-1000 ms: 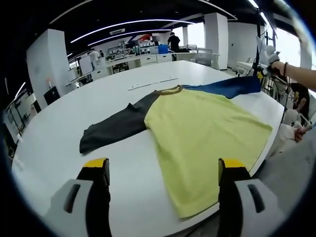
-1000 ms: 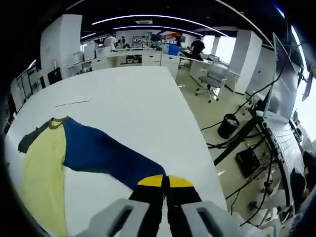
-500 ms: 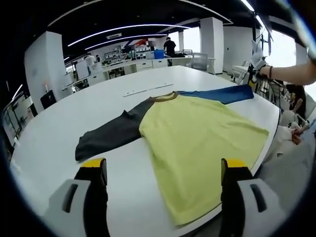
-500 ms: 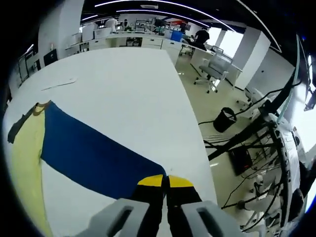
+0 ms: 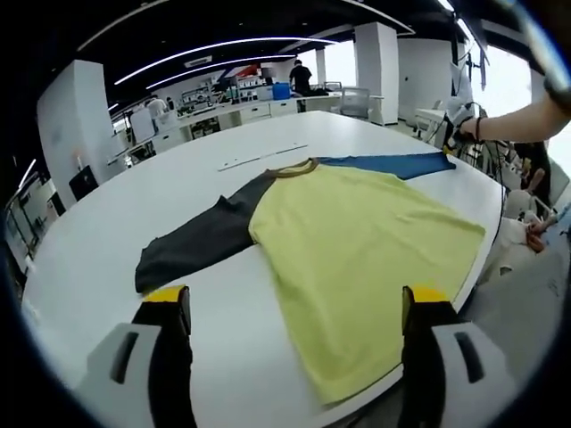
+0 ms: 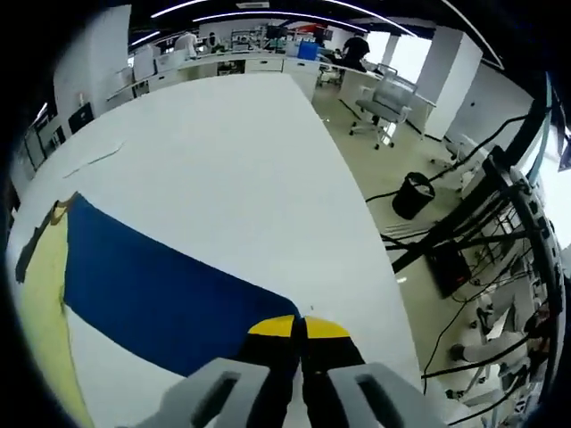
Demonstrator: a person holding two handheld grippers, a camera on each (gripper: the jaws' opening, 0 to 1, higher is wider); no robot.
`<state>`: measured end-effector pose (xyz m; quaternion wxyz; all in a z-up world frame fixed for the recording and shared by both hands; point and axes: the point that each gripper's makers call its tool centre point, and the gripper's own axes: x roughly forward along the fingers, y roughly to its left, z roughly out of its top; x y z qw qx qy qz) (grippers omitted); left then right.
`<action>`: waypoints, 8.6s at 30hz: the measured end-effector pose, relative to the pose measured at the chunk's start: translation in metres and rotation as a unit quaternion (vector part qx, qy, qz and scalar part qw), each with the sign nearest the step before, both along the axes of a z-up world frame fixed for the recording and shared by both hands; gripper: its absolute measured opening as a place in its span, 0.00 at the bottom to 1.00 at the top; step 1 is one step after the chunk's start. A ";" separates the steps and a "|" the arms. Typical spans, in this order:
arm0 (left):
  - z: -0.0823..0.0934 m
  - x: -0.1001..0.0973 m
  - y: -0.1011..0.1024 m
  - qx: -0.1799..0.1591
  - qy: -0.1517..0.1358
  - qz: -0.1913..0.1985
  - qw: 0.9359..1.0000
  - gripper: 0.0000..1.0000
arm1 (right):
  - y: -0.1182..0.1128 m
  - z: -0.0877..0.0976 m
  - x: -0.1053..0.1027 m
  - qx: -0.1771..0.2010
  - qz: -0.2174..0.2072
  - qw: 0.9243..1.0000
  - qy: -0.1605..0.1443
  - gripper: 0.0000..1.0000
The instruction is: Fold the garment on the visible template until the final outline fits inside the template.
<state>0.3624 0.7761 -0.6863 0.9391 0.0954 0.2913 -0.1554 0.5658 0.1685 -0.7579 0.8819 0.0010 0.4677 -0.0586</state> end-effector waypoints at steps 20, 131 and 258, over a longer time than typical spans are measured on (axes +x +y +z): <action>0.010 -0.003 0.015 -0.013 -0.016 0.014 1.000 0.98 | 0.019 -0.009 -0.038 0.066 -0.028 0.997 0.008 0.25; 0.002 -0.019 0.017 -0.041 0.000 0.007 0.999 0.89 | 0.279 0.077 0.032 0.110 0.204 0.972 -0.033 0.00; -0.002 -0.027 0.031 -0.040 0.003 0.040 0.998 0.97 | 0.502 0.043 -0.015 0.104 0.452 0.885 -0.035 0.48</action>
